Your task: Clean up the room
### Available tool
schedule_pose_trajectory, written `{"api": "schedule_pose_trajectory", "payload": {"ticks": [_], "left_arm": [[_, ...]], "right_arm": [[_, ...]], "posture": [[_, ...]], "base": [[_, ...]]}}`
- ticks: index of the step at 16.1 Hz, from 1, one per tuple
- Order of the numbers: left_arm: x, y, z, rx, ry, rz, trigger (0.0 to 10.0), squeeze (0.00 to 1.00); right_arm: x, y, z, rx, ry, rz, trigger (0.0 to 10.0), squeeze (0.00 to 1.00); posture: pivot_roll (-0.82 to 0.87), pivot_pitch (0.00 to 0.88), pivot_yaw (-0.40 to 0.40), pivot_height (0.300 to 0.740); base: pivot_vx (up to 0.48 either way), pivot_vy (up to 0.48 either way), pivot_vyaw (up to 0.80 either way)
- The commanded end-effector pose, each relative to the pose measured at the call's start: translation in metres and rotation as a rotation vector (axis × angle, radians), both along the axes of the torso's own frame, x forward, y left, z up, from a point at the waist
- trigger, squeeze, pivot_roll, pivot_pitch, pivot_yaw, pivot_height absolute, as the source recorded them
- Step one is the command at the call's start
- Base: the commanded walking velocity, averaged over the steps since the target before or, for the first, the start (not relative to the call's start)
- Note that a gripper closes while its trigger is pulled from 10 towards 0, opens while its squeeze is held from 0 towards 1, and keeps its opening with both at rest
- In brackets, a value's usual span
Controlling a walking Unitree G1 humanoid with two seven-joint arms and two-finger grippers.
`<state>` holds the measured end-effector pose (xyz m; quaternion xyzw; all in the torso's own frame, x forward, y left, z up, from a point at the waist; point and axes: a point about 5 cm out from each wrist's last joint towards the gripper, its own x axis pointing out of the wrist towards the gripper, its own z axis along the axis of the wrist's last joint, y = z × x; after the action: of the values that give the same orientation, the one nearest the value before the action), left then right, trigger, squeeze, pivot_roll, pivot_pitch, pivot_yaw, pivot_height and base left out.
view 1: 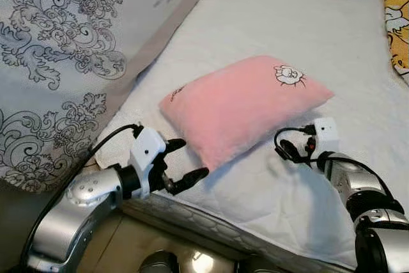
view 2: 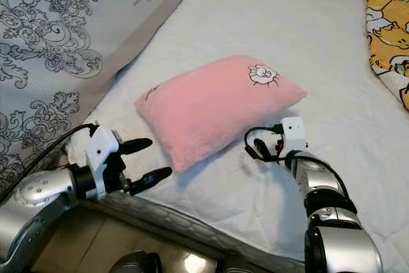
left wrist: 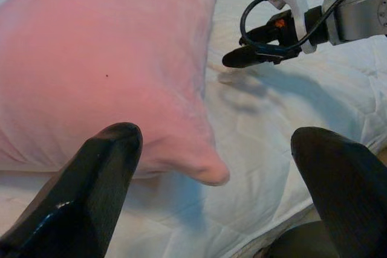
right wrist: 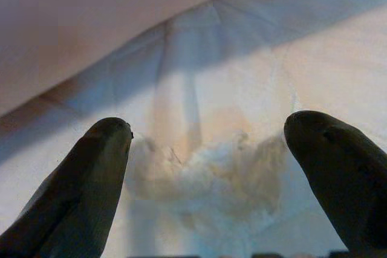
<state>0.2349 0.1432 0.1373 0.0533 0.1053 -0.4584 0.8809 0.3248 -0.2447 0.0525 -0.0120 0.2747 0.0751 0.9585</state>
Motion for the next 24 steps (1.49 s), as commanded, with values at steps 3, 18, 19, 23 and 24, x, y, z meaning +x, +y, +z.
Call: {"api": "schedule_pose_trajectory", "payload": {"ticks": [3,18,19,23,24], "left_arm": [[-0.005,0.004,-0.003,0.008,0.016,-0.017,10.0,0.0],[-0.001,0.005,-0.017,0.034,0.072,-0.066,10.0,0.0],[-0.001,0.005,-0.018,0.034,0.072,-0.065,10.0,0.0],[-0.001,0.007,-0.02,0.039,0.069,-0.063,10.0,0.0],[-0.001,0.007,-0.021,0.039,0.068,-0.063,10.0,0.0]], "right_arm": [[0.0,-0.002,-0.002,-0.021,0.046,0.027,10.0,0.0],[-0.006,0.001,-0.012,-0.028,0.097,0.051,1.3,0.0],[-0.006,0.001,-0.012,-0.027,0.098,0.049,1.2,0.0],[-0.006,0.001,-0.012,-0.024,0.096,0.045,0.0,0.0],[-0.006,0.001,-0.013,-0.023,0.095,0.046,0.0,0.0]], "posture": [[0.01,0.14,0.032,0.74],[0.01,0.126,0.028,0.74],[0.01,0.126,0.029,0.74],[0.01,0.123,0.03,0.74],[0.01,0.122,0.031,0.74]], "base": [[0.0,0.0,0.0],[0.0,0.0,0.0],[0.0,0.0,0.0],[0.0,0.0,0.0],[0.0,0.0,0.0]]}}
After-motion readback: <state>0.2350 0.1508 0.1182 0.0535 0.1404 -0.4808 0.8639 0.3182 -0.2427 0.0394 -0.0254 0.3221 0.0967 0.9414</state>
